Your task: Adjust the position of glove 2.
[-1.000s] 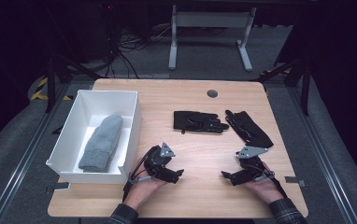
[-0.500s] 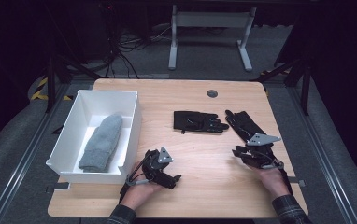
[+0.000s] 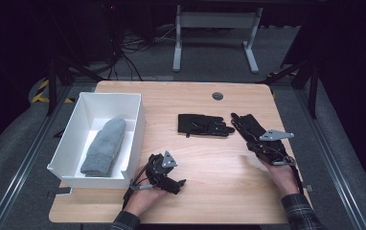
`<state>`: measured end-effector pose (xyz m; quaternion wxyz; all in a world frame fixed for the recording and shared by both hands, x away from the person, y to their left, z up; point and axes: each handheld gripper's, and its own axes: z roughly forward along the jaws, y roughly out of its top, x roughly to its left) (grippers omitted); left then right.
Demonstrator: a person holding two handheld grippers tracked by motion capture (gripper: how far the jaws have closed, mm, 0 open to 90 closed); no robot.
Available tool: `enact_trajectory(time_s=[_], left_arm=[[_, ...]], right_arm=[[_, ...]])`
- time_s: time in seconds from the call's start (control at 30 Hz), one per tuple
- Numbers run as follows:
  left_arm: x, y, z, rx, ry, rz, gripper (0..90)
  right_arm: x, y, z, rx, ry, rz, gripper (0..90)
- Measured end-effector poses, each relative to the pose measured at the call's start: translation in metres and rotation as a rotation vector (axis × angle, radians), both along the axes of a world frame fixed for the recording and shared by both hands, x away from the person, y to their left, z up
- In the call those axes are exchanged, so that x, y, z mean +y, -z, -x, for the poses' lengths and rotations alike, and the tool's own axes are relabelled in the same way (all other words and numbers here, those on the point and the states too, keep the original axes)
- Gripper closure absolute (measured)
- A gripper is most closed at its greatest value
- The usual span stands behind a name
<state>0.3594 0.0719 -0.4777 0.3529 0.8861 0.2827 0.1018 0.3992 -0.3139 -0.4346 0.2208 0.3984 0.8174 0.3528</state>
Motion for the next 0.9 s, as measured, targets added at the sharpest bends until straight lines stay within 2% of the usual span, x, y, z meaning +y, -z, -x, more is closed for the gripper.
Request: enact_trajectory(time_s=[0.03,0.13,0.27,0.43,0.7,0.77,0.9], left_arm=[[0.000,0.000,0.000,0.000,0.002,0.000,0.0],[0.000,0.000,0.000,0.000,0.003,0.000,0.0],[0.000,0.000,0.000,0.000,0.003,0.000,0.0],[0.001,0.000,0.001,0.000,0.003,0.004,0.1],[0.001,0.000,0.001,-0.001,0.006,0.003,0.1],[0.001,0.000,0.001,-0.001,0.006,0.004,0.1],[0.001,0.000,0.001,0.000,0.007,0.004,0.1]], right_arm=[[-0.005,0.002,-0.004,0.002,0.021,0.018,90.0],[-0.010,0.006,-0.008,0.007,0.047,0.030,90.0],[-0.015,0.014,-0.014,0.043,0.075,0.073,90.0],[-0.018,0.014,-0.014,0.061,0.088,0.052,90.0],[-0.012,0.014,-0.004,0.085,0.020,0.037,90.0],[-0.009,0.014,0.004,0.102,-0.019,0.020,90.0],[-0.004,0.013,0.016,0.120,-0.069,0.027,90.0]])
